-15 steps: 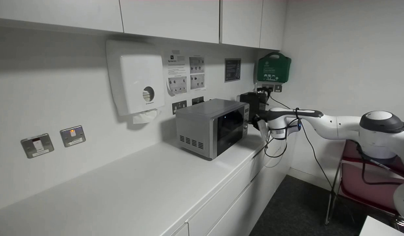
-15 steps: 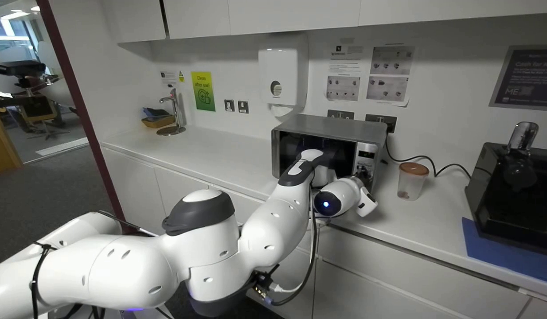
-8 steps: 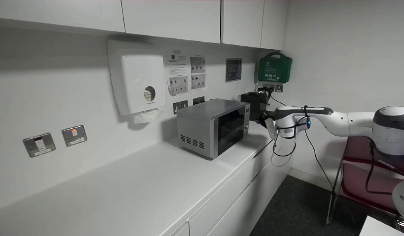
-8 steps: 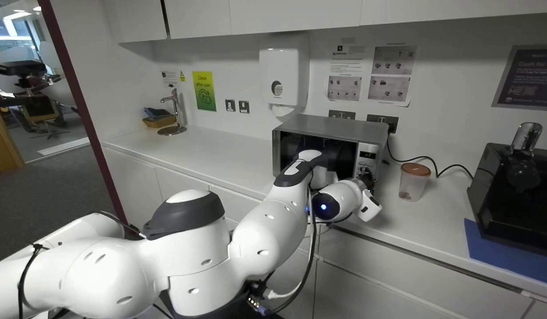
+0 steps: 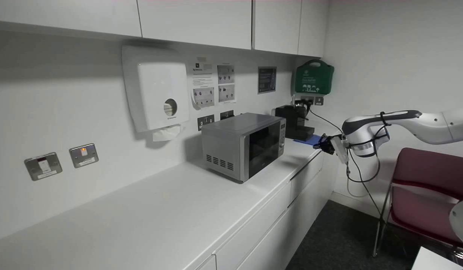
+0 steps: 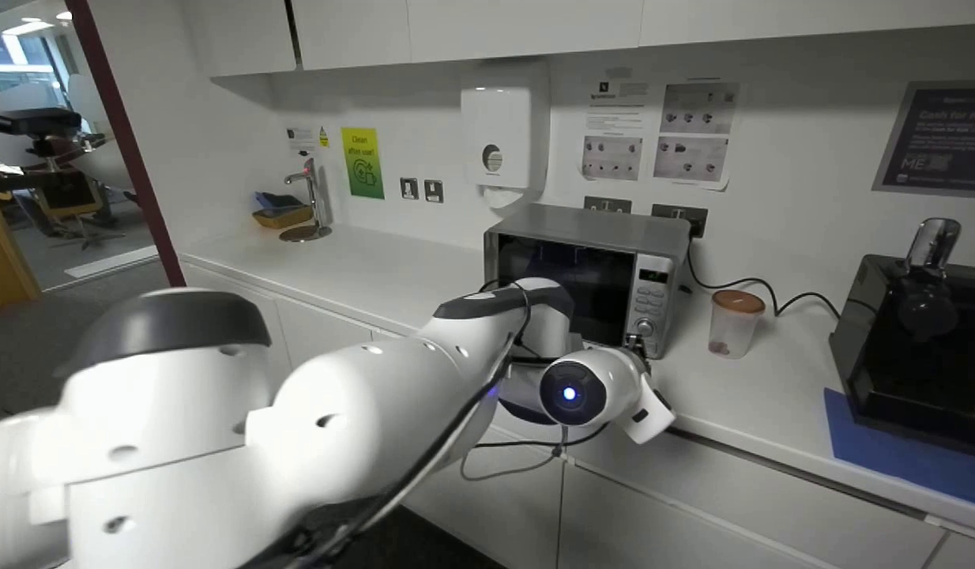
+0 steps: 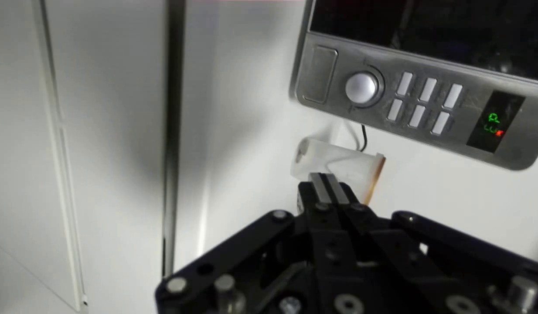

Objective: Press a button on the microwave

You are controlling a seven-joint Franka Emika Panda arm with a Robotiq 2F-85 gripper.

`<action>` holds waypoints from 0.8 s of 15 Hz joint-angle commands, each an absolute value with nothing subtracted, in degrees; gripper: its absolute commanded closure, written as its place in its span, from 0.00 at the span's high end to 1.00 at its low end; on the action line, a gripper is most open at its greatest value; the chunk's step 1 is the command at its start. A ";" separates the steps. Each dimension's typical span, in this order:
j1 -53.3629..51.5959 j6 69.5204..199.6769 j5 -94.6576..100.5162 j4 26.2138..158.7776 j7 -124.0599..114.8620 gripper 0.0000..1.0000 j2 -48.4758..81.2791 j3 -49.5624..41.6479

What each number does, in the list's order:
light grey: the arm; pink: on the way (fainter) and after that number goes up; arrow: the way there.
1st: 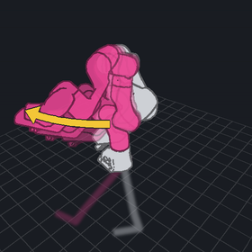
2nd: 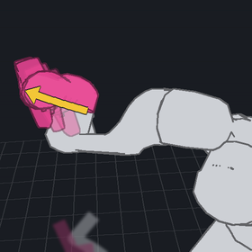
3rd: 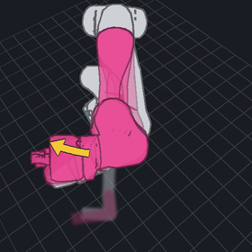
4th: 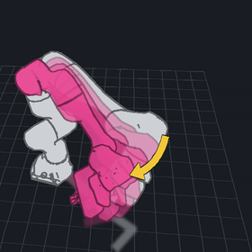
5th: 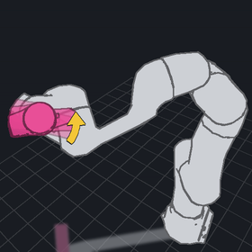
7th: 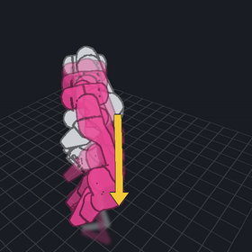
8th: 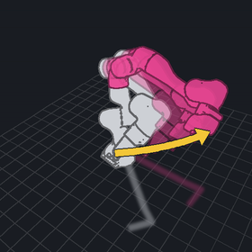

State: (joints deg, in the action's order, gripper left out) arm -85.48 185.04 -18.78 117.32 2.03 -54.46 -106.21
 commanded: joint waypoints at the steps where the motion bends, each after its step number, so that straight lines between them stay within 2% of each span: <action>1: -73.92 173.57 -18.54 128.60 -5.71 0.00 -40.53 -103.39; 5: -61.44 168.25 -8.73 135.03 -17.31 0.00 -29.80 -96.46; 8: -55.77 165.36 -9.30 134.69 -20.34 0.00 -21.81 -91.74; 12: -49.01 149.64 -12.21 132.00 -18.39 0.00 -13.98 -86.61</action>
